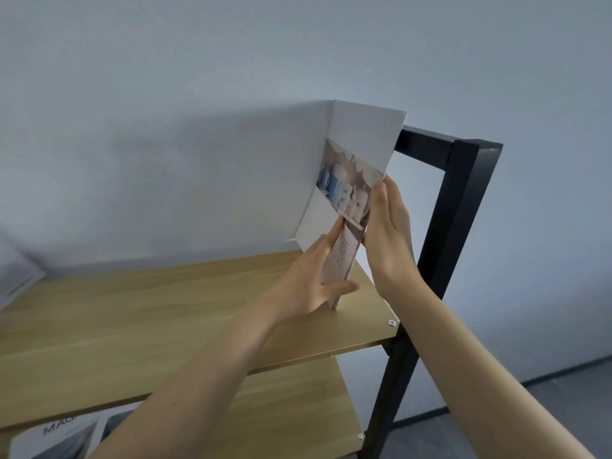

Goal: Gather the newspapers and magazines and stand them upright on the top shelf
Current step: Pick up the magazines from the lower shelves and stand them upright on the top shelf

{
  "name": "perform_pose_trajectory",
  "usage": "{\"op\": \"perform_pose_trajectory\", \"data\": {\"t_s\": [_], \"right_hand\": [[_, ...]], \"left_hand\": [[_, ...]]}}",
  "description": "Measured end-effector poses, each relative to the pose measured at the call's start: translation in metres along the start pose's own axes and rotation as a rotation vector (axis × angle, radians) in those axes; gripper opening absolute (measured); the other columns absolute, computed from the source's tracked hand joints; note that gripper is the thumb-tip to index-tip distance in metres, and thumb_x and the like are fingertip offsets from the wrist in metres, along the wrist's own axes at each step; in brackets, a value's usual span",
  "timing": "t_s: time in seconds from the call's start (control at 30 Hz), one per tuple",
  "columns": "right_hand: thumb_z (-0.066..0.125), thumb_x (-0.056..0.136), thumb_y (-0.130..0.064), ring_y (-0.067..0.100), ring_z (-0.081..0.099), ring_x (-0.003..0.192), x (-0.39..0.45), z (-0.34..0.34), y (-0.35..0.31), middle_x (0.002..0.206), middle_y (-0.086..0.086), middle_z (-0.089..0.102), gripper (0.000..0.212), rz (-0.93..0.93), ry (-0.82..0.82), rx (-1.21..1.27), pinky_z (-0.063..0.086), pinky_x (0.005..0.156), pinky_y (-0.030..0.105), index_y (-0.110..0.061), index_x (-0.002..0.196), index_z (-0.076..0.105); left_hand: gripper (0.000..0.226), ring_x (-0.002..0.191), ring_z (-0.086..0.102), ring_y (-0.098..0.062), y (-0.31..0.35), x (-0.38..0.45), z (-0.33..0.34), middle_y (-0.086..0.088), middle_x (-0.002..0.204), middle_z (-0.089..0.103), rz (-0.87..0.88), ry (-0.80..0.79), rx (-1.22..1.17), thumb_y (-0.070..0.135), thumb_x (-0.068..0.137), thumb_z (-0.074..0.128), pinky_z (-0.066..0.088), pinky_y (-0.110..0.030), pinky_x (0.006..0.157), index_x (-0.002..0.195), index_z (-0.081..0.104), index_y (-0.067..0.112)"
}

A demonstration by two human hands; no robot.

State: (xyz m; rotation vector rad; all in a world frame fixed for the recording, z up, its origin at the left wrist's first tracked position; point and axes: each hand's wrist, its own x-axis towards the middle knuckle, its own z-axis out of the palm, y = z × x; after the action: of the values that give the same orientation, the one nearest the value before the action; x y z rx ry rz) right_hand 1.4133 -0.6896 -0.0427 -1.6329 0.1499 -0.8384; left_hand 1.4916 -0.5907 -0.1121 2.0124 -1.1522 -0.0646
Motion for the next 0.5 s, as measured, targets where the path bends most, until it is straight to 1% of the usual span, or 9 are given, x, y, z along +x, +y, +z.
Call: {"op": "perform_pose_trajectory", "data": {"t_s": [0.1,0.23,0.3,0.43,0.5], "right_hand": [[0.026,0.104,-0.035,0.018,0.052,0.118,0.005,0.0,-0.001,0.129,0.001,0.053,0.037,0.036,0.036,-0.039,0.05,0.097,0.046,-0.024,0.136,0.041],[0.025,0.104,-0.025,0.015,0.054,0.113,0.009,-0.001,0.001,0.125,-0.001,0.054,0.035,0.034,0.056,-0.067,0.05,0.095,0.046,-0.023,0.133,0.045],[0.025,0.104,-0.024,0.015,0.054,0.111,0.01,-0.001,0.002,0.123,-0.001,0.055,0.034,0.037,0.058,-0.087,0.051,0.095,0.045,-0.023,0.132,0.045],[0.025,0.104,-0.026,0.017,0.053,0.113,0.009,-0.001,0.002,0.126,-0.001,0.054,0.035,0.06,0.042,-0.106,0.051,0.096,0.043,-0.025,0.135,0.043],[0.025,0.104,-0.029,0.018,0.054,0.114,0.008,-0.001,0.0,0.127,-0.001,0.054,0.037,0.095,0.038,-0.115,0.05,0.097,0.043,-0.026,0.137,0.041]], "left_hand": [[0.113,0.139,0.032,-0.013,0.001,0.004,0.003,0.014,0.157,0.021,-0.04,0.013,0.035,0.036,0.076,0.079,0.033,-0.04,0.114,0.148,-0.007,0.048],[0.116,0.136,0.037,-0.016,-0.002,0.01,0.005,0.01,0.156,0.024,-0.087,0.027,0.032,0.033,0.075,0.08,0.033,-0.037,0.111,0.146,-0.01,0.053],[0.115,0.136,0.037,-0.016,-0.001,0.011,0.006,0.011,0.156,0.024,-0.086,0.025,0.036,0.033,0.077,0.079,0.033,-0.036,0.11,0.146,-0.011,0.052],[0.115,0.139,0.033,-0.016,0.003,0.01,0.012,0.012,0.156,0.023,-0.096,0.049,0.053,0.031,0.078,0.078,0.034,-0.039,0.11,0.147,-0.011,0.05],[0.114,0.14,0.032,-0.017,0.003,0.01,0.014,0.011,0.157,0.022,-0.109,0.068,0.036,0.031,0.078,0.078,0.033,-0.038,0.111,0.147,-0.011,0.048]]}}
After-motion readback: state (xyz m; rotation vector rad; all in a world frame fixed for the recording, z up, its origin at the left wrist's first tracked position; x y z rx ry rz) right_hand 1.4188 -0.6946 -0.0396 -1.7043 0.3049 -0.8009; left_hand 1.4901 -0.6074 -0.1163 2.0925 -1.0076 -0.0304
